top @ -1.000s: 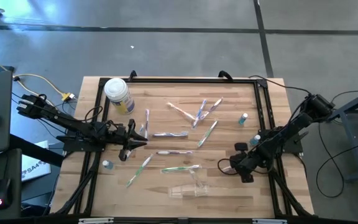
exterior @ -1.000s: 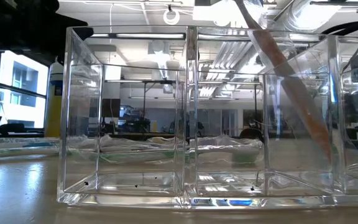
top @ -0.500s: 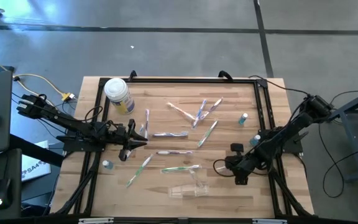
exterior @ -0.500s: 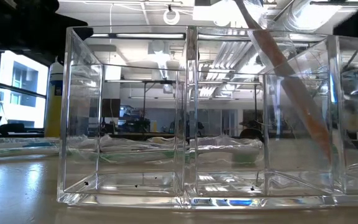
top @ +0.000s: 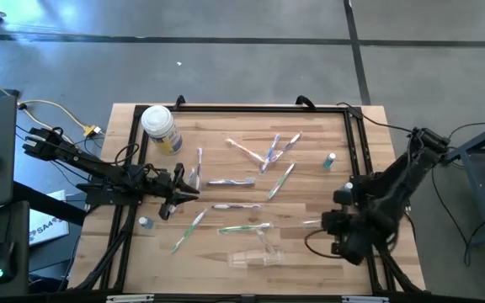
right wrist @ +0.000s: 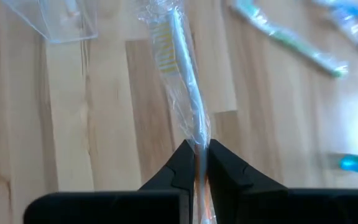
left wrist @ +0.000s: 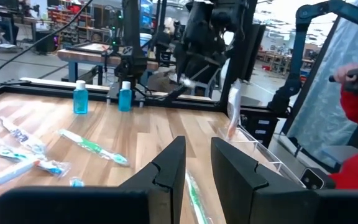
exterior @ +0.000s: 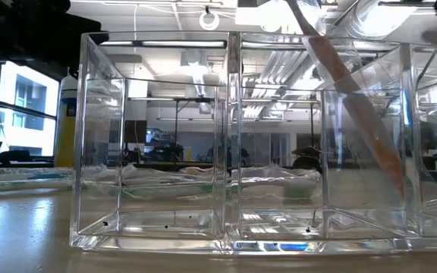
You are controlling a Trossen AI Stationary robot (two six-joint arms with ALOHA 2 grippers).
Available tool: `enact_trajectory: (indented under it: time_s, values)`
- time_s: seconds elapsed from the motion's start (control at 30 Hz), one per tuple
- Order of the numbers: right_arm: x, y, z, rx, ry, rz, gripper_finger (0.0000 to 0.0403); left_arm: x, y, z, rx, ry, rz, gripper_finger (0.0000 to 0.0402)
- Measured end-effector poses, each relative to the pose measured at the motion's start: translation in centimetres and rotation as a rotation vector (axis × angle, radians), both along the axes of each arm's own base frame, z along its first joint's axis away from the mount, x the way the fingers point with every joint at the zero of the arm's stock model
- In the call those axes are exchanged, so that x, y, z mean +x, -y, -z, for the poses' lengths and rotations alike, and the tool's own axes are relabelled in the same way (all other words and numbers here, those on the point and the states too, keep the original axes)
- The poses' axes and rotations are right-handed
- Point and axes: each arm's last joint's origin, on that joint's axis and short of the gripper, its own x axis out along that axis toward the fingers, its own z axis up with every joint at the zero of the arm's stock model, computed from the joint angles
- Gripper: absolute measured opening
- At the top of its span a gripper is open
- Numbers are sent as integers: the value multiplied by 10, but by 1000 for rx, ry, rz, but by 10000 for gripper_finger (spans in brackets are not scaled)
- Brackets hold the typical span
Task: Pick & Place toothbrushing station
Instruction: Put the bottom orange toothbrush into the transparent bin
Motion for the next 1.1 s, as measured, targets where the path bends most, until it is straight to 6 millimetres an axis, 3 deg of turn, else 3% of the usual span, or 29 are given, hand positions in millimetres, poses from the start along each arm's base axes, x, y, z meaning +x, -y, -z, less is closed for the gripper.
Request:
enact_trajectory:
  time_s: [0.13, 0.37, 0.47, 0.6, 0.7, 0.8, 1.1]
  values:
    - [-18, -6, -14, 0, 178, 5, 17, 0, 0, 0, 1, -3, 1, 77]
    - [-43, -34, -22, 13, 686, -65, 17, 0, 0, 0, 1, -4, 1, 77]
    - [-53, -44, -10, -15, 877, -63, 17, 0, 0, 0, 1, -4, 1, 77]
    - [-63, -42, 27, -36, 1077, 20, 17, 0, 0, 2, 5, -16, 2, 77]
    - [-65, -34, 56, 9, 1122, 79, 17, 0, 1, 4, 12, -34, 21, 77]
    - [-60, -30, 72, 36, 1136, 129, 17, 0, 1, 4, 13, -35, 28, 77]
    - [-40, -46, 67, 57, 1076, 107, 17, 0, 1, 3, 40, -26, 22, 77]
